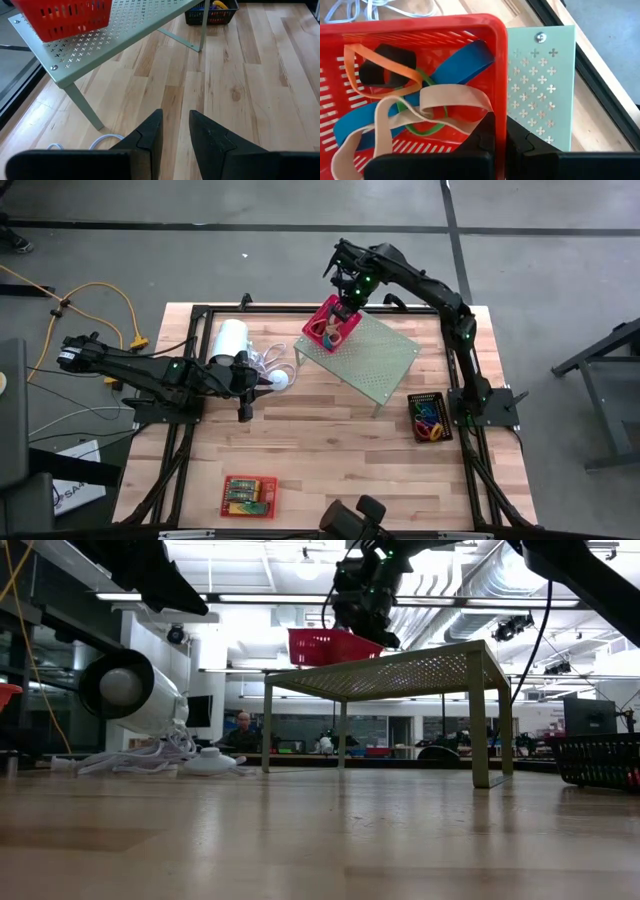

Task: Pick & Place Office Desk Supplies
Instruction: Put the red bin into the shelf, then put the orange bin into the shelf

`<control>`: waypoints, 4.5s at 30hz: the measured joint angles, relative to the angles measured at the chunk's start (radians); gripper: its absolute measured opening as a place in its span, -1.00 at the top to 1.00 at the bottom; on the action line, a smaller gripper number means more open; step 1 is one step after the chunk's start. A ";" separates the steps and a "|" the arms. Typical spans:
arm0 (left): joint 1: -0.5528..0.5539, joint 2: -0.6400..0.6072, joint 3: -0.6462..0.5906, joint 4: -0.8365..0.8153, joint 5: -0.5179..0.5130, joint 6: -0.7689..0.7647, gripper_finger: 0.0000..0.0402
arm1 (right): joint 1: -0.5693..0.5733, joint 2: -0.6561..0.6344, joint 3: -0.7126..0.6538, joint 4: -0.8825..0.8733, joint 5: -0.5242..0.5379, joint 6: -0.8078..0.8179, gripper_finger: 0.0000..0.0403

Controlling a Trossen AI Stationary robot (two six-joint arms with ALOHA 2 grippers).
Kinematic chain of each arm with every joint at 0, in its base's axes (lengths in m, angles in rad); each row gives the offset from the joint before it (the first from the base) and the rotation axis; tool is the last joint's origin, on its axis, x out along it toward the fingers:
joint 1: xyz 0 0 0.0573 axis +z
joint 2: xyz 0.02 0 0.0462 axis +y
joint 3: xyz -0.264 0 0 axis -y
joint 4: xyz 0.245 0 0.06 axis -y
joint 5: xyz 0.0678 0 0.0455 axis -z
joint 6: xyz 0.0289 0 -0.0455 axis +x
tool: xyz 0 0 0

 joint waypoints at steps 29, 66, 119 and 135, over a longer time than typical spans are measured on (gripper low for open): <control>0.000 0.000 0.000 0.000 0.000 0.000 0.56 | 0.005 -0.001 -0.061 0.059 0.010 0.021 0.92; 0.000 0.000 0.000 0.000 0.000 0.000 0.56 | -0.008 -0.032 -0.060 0.111 -0.005 -0.011 0.85; 0.000 0.000 0.000 0.000 0.000 0.000 0.56 | 0.393 -0.208 -0.060 -0.155 0.071 0.174 0.85; 0.000 0.000 0.000 0.000 0.000 0.000 0.56 | 0.814 -0.222 -0.060 -0.163 0.220 0.490 0.85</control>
